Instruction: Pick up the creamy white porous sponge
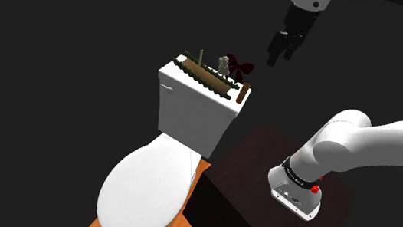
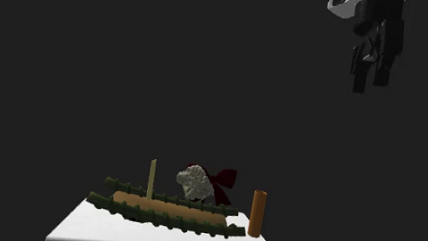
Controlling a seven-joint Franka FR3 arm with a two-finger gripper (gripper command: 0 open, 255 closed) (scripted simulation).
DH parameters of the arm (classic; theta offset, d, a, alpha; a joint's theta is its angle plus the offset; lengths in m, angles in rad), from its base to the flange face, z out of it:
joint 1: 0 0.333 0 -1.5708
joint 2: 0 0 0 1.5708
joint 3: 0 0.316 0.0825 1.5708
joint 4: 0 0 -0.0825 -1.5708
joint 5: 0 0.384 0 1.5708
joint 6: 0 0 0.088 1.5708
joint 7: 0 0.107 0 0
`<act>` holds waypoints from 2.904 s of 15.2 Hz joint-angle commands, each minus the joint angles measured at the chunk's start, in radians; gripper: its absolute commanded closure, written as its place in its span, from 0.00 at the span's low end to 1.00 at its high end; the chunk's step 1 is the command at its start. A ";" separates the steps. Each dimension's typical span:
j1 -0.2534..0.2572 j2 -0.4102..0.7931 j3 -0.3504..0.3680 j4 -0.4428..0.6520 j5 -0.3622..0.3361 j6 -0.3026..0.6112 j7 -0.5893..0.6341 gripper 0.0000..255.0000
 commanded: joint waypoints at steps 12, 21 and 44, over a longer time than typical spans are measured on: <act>-0.054 0.269 -0.117 -0.045 -0.067 0.361 -0.107 0.00; -0.081 0.573 -0.205 0.046 -0.060 0.610 -0.202 0.00; -0.160 1.171 -0.250 0.392 0.134 0.900 -0.418 0.00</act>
